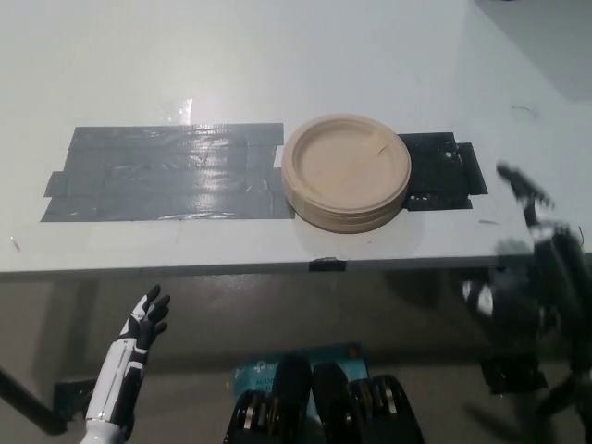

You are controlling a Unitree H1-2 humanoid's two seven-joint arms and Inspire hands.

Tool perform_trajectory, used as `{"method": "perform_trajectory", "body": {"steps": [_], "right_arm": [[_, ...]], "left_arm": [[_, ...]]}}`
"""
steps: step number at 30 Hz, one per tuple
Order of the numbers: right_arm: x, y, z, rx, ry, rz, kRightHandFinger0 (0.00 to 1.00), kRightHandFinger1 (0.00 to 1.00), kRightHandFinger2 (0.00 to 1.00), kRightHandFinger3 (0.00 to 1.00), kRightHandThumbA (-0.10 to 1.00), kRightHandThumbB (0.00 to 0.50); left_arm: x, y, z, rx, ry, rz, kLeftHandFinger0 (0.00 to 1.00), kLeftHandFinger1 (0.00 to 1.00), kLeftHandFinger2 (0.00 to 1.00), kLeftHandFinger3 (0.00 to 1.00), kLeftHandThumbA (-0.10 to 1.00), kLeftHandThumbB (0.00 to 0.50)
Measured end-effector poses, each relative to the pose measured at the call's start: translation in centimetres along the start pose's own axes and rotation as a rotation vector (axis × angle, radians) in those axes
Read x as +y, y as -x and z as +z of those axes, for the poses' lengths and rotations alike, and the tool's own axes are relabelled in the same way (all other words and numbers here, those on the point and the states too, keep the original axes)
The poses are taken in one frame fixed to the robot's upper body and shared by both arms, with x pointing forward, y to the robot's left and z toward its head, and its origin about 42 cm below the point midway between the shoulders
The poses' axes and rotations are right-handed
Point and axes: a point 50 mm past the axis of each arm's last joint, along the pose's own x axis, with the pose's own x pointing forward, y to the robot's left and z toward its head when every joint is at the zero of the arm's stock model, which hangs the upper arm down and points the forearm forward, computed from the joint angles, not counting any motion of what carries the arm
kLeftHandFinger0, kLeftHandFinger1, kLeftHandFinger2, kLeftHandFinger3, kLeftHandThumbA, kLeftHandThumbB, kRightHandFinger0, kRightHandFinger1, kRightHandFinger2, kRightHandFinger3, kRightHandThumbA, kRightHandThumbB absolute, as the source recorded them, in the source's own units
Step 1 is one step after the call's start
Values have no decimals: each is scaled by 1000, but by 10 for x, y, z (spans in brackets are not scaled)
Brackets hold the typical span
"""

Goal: A stack of plates is kept in the middle of the desk close to the robot and the robot grabs the stack with its right hand, picks it up and hands it to a person.

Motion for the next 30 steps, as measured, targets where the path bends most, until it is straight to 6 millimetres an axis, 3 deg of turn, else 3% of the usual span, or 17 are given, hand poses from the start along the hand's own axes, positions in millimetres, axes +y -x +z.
{"method": "perform_trajectory", "body": {"steps": [4,7,15,22,30], "right_arm": [[-3,-37,-6,-41,104,28,1000,1000,1000,1000,1000,410],[7,-67,-17,-50,204,98,1000,1000,1000,1000,1000,424],[36,-104,-29,-64,357,241,1000,1000,1000,1000,1000,443],[51,-122,-32,-84,446,320,1000,1000,1000,1000,1000,478],[63,-120,-31,-113,480,371,1000,1000,1000,1000,1000,497]], "left_arm": [[0,-1,0,-2,-1,0,1000,1000,1000,1000,1000,64],[0,-2,1,-7,-1,-1,1000,1000,1000,1000,1000,54],[1,-5,3,-16,-2,-1,1000,1000,1000,1000,1000,48],[0,-5,4,-16,-2,-1,1000,1000,1000,1000,1000,40],[0,-7,5,-22,-3,-3,1000,1000,1000,1000,1000,29]]}}
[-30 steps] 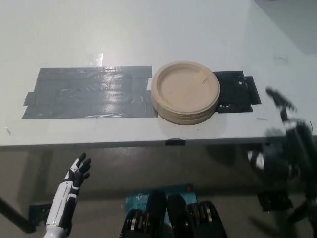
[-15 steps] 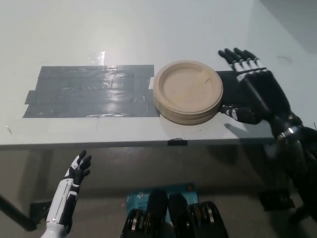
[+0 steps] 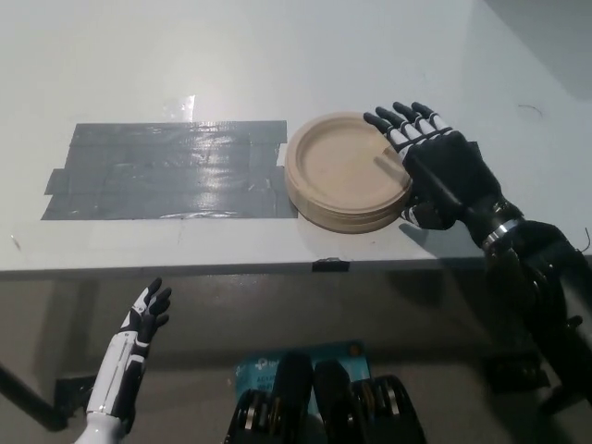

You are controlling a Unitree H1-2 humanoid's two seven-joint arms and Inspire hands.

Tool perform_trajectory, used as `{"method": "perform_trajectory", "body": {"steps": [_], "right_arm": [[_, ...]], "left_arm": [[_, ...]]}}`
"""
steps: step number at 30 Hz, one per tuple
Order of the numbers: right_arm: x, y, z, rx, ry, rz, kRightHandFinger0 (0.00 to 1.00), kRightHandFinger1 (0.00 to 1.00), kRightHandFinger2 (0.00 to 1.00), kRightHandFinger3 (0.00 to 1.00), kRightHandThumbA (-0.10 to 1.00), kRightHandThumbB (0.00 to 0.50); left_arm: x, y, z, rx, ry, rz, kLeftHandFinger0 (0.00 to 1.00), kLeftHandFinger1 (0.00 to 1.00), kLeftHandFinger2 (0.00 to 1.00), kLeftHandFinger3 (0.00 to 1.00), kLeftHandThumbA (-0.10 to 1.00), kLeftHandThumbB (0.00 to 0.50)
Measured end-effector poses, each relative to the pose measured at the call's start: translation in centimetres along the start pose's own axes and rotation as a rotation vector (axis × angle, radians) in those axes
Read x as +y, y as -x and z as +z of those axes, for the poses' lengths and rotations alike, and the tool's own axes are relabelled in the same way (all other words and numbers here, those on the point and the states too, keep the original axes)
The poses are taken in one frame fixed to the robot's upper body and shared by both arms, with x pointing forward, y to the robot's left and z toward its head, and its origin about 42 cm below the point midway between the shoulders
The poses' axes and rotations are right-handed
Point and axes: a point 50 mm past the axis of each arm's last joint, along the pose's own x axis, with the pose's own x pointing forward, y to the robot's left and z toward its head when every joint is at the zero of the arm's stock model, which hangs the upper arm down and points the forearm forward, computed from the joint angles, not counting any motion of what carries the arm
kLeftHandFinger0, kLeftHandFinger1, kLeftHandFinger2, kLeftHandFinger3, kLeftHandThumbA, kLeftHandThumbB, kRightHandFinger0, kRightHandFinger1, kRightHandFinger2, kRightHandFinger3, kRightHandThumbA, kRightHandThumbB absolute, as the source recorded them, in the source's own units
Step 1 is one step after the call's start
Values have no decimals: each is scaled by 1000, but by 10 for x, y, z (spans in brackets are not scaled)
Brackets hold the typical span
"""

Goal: A stack of plates is kept in the middle of the desk close to the robot and the robot grabs the stack with its right hand, picks it up and hands it to a person.

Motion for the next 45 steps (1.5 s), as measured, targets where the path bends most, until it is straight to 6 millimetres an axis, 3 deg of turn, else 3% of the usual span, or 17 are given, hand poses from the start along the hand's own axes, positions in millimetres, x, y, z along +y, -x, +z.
{"method": "perform_trajectory", "body": {"steps": [15,45], "right_arm": [[8,3,2,-28,47,74,1000,1000,1000,1000,1000,500],[51,5,1,-21,77,130,1000,1000,1000,1000,1000,475]], "left_arm": [[-1,-4,3,-11,1,-19,1000,1000,1000,1000,1000,4],[-2,-5,3,-9,0,-36,1000,1000,1000,1000,1000,0]]}}
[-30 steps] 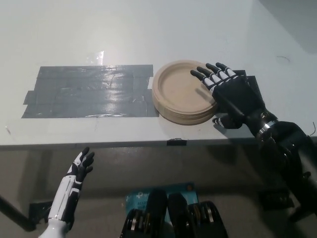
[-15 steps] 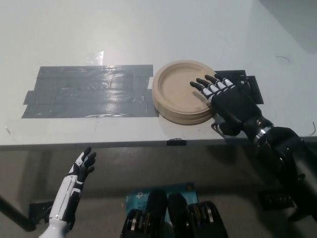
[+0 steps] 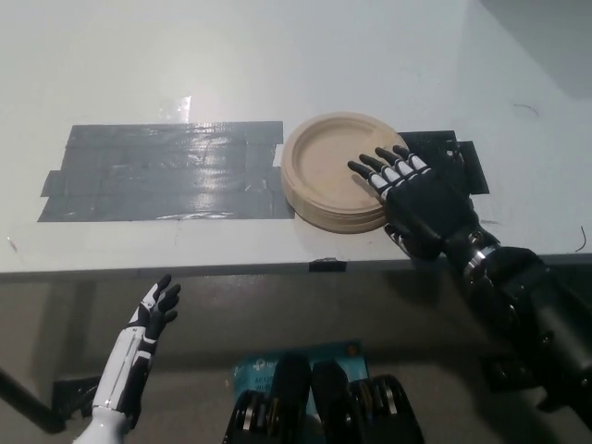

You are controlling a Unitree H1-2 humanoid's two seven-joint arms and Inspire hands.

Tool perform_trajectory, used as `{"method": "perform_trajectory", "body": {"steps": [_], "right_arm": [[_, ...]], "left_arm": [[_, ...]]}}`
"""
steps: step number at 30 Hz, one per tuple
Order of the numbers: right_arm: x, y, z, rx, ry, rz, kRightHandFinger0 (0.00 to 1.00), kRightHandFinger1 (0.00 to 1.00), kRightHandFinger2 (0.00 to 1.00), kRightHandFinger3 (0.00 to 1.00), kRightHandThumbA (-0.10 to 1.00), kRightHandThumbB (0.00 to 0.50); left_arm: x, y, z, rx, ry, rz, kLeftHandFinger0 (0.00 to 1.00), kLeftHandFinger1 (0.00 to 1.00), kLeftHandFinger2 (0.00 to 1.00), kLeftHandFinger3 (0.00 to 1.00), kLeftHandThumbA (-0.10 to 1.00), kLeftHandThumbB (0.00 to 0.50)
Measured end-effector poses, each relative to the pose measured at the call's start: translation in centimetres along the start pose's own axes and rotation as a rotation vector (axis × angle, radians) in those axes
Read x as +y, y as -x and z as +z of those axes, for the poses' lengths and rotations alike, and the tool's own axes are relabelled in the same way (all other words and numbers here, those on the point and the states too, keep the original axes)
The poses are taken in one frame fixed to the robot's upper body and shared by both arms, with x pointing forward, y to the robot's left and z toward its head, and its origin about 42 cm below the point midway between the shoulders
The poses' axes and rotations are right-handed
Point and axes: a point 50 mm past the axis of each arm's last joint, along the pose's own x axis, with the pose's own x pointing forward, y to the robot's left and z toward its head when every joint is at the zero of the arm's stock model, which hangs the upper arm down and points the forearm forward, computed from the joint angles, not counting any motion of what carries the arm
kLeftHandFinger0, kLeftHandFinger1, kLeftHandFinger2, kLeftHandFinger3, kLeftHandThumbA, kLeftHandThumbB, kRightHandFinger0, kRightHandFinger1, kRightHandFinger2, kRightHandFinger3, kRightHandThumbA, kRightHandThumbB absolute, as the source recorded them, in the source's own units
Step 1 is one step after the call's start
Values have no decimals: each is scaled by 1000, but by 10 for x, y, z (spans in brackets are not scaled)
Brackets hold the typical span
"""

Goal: A stack of plates is kept in the middle of the desk close to the robot and the robot grabs the stack with its right hand, picks it up and hands it to a person.

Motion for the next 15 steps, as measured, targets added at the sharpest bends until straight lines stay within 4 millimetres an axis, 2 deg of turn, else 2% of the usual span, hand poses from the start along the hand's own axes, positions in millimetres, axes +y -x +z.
{"method": "perform_trajectory", "body": {"steps": [8,13,14,15], "right_arm": [[10,-4,4,-2,1,-1,1000,1000,1000,1000,998,481],[15,-11,-1,1,32,19,1000,1000,1000,1000,990,498],[16,-13,-1,1,35,20,1000,1000,1000,1000,921,500],[16,-15,-1,1,42,25,1000,1000,1000,1000,804,500]], "left_arm": [[0,0,0,1,0,1,1000,1000,1000,1000,1000,0],[0,-1,1,-2,1,1,1000,1000,1000,1000,1000,0],[0,-1,1,-3,1,1,1000,1000,1000,1000,1000,15],[0,-1,1,-3,0,1,1000,1000,1000,1000,1000,15]]}}
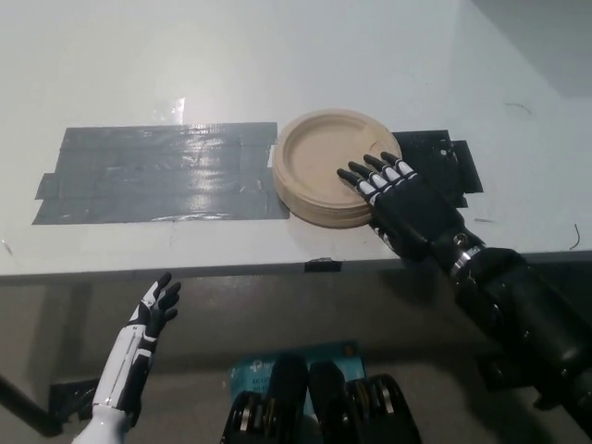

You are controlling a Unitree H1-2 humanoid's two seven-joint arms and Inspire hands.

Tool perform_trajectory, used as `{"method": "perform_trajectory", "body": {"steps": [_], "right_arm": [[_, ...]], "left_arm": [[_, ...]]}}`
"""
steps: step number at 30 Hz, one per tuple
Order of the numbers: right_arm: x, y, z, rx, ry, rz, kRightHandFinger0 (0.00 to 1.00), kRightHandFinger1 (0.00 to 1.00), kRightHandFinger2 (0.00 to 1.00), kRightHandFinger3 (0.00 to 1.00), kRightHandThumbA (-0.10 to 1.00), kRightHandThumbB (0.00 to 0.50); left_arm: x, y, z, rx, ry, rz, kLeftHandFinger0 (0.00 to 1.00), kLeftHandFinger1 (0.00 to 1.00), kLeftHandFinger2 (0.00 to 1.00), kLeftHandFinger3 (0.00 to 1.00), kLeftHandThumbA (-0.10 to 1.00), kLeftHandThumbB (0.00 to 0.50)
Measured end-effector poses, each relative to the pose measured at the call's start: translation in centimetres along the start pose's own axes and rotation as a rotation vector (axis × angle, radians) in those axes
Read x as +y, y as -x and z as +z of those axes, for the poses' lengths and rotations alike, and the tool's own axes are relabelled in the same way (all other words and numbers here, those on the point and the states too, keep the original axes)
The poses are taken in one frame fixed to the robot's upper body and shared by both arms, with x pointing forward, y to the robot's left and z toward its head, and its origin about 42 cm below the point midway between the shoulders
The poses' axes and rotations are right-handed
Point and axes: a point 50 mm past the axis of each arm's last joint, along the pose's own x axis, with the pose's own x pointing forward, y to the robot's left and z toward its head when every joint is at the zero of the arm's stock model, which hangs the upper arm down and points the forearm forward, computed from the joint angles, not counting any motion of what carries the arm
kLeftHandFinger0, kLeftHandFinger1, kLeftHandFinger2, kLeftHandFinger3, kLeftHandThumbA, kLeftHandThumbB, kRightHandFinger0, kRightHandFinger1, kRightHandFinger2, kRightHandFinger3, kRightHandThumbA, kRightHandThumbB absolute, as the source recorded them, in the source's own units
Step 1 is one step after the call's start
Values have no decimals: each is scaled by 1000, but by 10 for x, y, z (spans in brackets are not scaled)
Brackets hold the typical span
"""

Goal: A stack of plates is kept in the middle of the desk close to the robot and the robot grabs the stack with its right hand, picks it up and hands it to a person.

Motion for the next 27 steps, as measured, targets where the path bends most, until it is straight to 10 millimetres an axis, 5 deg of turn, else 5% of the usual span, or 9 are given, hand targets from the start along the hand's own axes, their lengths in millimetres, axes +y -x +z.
{"method": "perform_trajectory", "body": {"steps": [1,2,3,4,5,7,12,18,27], "right_arm": [[-1,-2,0,-1,5,1,1000,1000,1000,1000,764,500],[2,-11,0,1,22,9,1000,1000,1000,1000,546,475],[1,-16,-1,3,32,5,785,739,858,974,212,453],[2,-19,-2,6,40,4,422,483,611,761,5,411],[2,-24,-2,8,54,-1,24,40,254,375,-96,347],[3,-30,-2,10,72,-17,1,2,225,236,-100,321],[-3,-46,-4,0,136,-80,0,97,595,138,-100,287],[0,-50,-9,-21,218,-144,0,121,723,227,-100,265],[3,-41,-13,-66,252,-261,0,0,202,152,-100,295]], "left_arm": [[0,0,0,0,0,0,1000,1000,1000,1000,1000,14],[0,-1,1,-2,0,0,1000,1000,1000,1000,1000,18],[0,-2,1,-3,1,0,1000,1000,1000,1000,1000,12],[-1,-3,1,-4,2,0,1000,1000,1000,1000,1000,4],[-1,-3,2,-5,3,0,1000,1000,1000,1000,1000,0],[-1,-3,2,-4,3,0,1000,1000,1000,1000,1000,0],[-1,-4,2,-2,4,0,1000,1000,1000,1000,1000,0],[-1,-5,2,4,3,0,1000,1000,1000,1000,1000,0],[0,-10,5,-9,3,0,1000,1000,1000,1000,1000,3]]}}
